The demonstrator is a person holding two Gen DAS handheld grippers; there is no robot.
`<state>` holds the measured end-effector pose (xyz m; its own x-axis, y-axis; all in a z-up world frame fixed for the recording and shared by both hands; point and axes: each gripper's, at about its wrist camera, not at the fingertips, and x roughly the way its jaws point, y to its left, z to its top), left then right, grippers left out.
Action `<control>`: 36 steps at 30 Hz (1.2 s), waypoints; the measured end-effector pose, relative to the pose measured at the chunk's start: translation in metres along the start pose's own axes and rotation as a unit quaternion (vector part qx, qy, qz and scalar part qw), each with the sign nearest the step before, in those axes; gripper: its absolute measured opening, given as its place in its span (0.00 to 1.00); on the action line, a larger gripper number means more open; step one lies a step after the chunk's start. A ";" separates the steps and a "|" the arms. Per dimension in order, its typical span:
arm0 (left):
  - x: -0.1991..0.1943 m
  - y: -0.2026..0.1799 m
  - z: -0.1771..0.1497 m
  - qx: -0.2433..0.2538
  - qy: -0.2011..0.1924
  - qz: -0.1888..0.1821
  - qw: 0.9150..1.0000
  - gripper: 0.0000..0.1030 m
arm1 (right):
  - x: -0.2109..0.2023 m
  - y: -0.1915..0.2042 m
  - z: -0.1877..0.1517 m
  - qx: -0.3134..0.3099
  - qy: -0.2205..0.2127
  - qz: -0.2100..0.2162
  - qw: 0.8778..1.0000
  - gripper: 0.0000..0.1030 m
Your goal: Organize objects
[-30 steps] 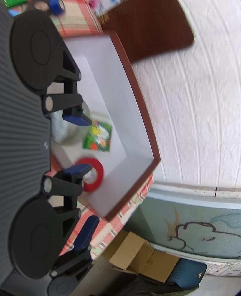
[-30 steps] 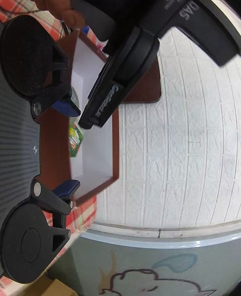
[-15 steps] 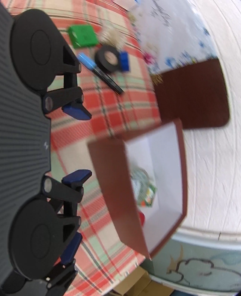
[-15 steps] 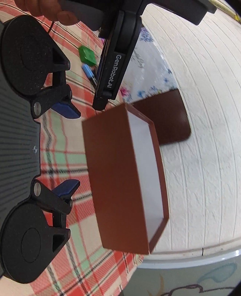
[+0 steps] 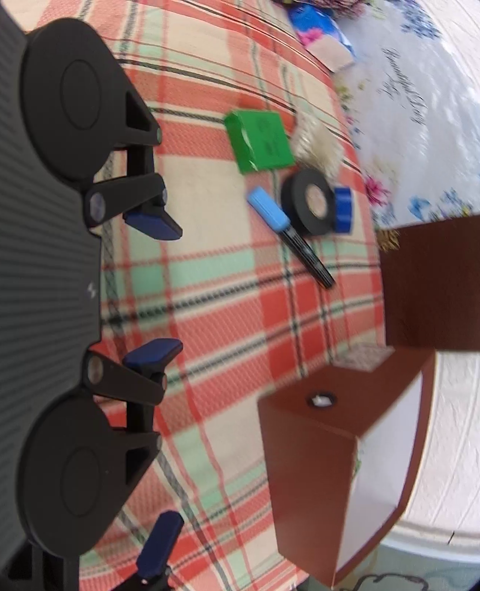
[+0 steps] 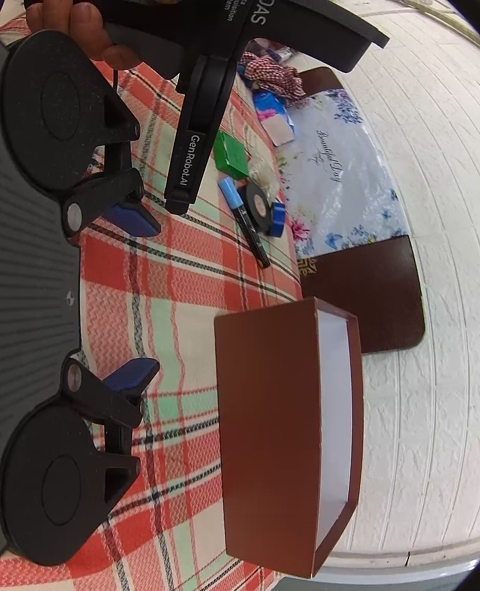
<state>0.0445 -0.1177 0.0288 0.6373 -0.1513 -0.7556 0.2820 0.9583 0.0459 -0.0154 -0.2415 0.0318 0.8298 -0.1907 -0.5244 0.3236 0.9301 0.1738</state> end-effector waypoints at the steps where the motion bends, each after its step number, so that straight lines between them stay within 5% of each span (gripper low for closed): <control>1: 0.002 0.004 -0.002 -0.005 0.003 0.001 1.000 0.59 | 0.002 0.003 -0.001 -0.003 0.004 0.001 1.000 0.70; 15: 0.009 0.072 -0.023 -0.044 -0.015 0.013 0.999 0.62 | 0.027 0.048 -0.001 -0.063 0.037 0.018 0.997 0.70; 21: 0.017 0.141 -0.030 -0.071 -0.051 0.086 0.992 0.70 | 0.052 0.080 0.004 -0.110 0.046 0.039 0.992 0.67; 24: 0.025 0.188 -0.037 -0.099 -0.078 0.135 0.983 0.87 | 0.068 0.102 0.014 -0.136 0.037 0.060 0.988 0.66; 28: 0.023 0.234 -0.047 -0.184 -0.106 0.101 0.972 0.91 | 0.101 0.138 0.039 -0.168 0.004 0.084 0.982 0.65; 36: 0.028 0.226 -0.045 -0.170 -0.108 0.113 0.973 0.95 | 0.186 0.180 0.061 -0.174 0.026 0.079 0.981 0.65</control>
<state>0.0944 0.1056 -0.0114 0.8014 0.0595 -0.5951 -0.1127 0.9922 -0.0524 0.2247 -0.1286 0.0167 0.8303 -0.0268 -0.5567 0.0095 0.9994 -0.0340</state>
